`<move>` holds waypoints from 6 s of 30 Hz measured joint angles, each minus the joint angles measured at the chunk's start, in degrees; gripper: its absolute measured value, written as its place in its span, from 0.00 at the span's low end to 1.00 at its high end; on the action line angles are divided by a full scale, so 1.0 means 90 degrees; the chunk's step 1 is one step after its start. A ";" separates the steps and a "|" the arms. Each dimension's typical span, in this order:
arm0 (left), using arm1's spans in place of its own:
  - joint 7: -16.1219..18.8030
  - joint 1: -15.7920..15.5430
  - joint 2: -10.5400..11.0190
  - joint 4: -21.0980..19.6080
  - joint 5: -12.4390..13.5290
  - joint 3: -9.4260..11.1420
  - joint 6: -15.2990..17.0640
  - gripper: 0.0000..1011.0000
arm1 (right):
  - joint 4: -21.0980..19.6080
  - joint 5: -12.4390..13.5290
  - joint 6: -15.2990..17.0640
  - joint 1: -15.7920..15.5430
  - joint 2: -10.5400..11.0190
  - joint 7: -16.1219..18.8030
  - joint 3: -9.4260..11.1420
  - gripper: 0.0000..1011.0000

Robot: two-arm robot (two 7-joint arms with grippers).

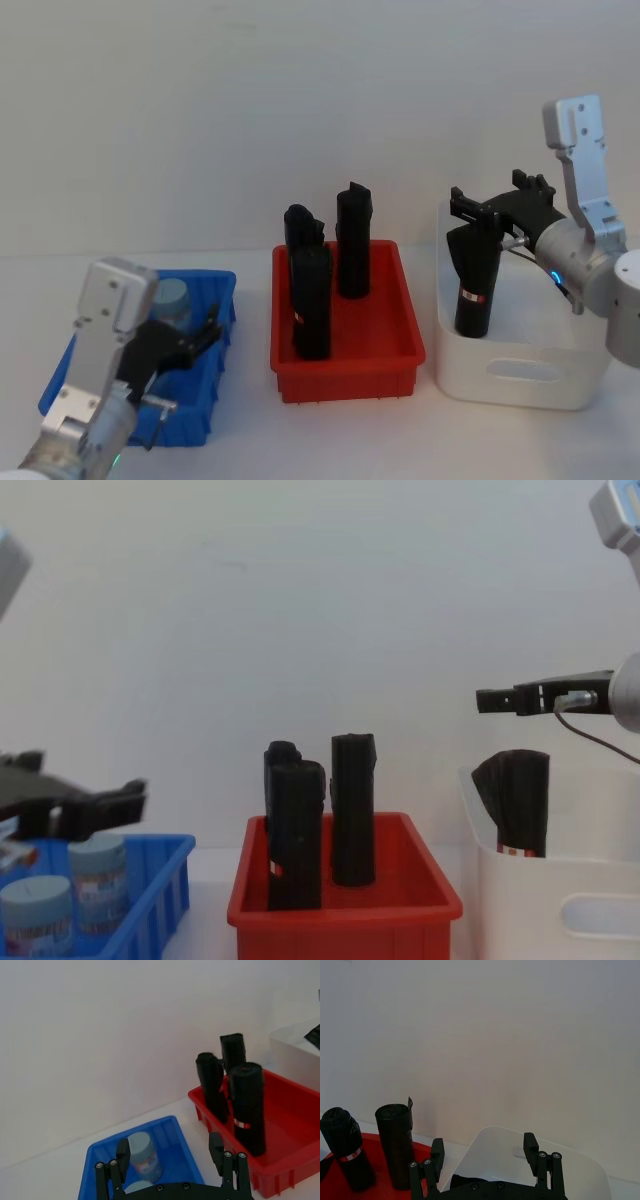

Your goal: Pick the cotton swabs from the blue box and place them into the white box.

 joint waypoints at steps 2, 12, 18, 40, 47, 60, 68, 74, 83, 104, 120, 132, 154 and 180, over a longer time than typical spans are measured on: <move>0.0104 0.0095 0.0063 -0.0010 -0.0126 -0.0035 0.0014 0.99 | 0.0002 -0.0001 0.0003 0.0000 0.0000 0.0000 0.0000 0.99; 0.0300 0.0469 0.0273 0.0252 -0.0799 -0.0228 -0.0060 0.99 | 0.0008 -0.0007 0.0010 0.0000 0.0000 -0.0001 0.0000 0.99; 0.0235 0.0482 0.0252 0.0489 -0.0945 -0.0281 -0.0157 0.99 | 0.0010 -0.0008 0.0014 0.0000 0.0000 -0.0001 0.0000 0.99; -0.0578 -0.0069 -0.0102 0.1340 -0.0809 -0.0406 -0.0178 0.99 | 0.0010 -0.0007 0.0015 0.0000 0.0000 -0.0002 0.0001 0.99; -0.0832 -0.0283 -0.0218 0.1599 -0.0730 -0.0425 -0.0068 0.99 | 0.0010 -0.0007 0.0015 0.0000 0.0000 -0.0001 0.0001 0.99; -0.1125 -0.0599 -0.0370 0.1943 -0.0539 -0.0463 0.0241 0.99 | 0.0010 -0.0007 0.0015 -0.0001 -0.0001 -0.0001 0.0001 0.99; -0.1186 -0.0692 -0.0419 0.2040 -0.0466 -0.0477 0.0357 0.99 | 0.0010 -0.0007 0.0015 -0.0001 0.0000 -0.0001 0.0001 0.99; -0.1212 -0.0735 -0.0440 0.2084 -0.0433 -0.0482 0.0412 0.99 | 0.0010 -0.0006 0.0015 0.0000 0.0000 -0.0001 0.0001 0.99; -0.1241 -0.0765 -0.0458 0.2120 -0.0406 -0.0488 0.0450 0.99 | 0.0010 -0.0007 0.0015 -0.0001 0.0000 -0.0001 0.0001 0.99; -0.1433 -0.0786 -0.0502 0.2206 -0.0468 -0.0502 0.0630 0.99 | 0.0010 -0.0007 0.0015 -0.0001 0.0000 -0.0001 0.0001 0.99; -0.1476 -0.0794 -0.0513 0.2226 -0.0489 -0.0502 0.0679 0.66 | 0.0010 -0.0007 0.0015 -0.0001 0.0000 -0.0001 0.0001 0.99; -0.1487 -0.0794 -0.0519 0.2225 -0.0479 -0.0502 0.0686 0.66 | 0.0010 -0.0006 0.0015 0.0000 0.0000 -0.0001 0.0001 0.99; -0.1602 -0.0822 -0.0462 0.1125 0.0578 -0.0442 0.0492 0.66 | -0.0001 -0.0021 -0.0012 -0.0003 0.0000 0.0046 -0.0006 0.99; -0.3268 -0.1644 -0.0836 0.0597 0.1544 -0.0296 -0.0417 0.66 | -0.0556 -0.0096 -0.0562 -0.0213 0.0203 0.1703 -0.0108 0.99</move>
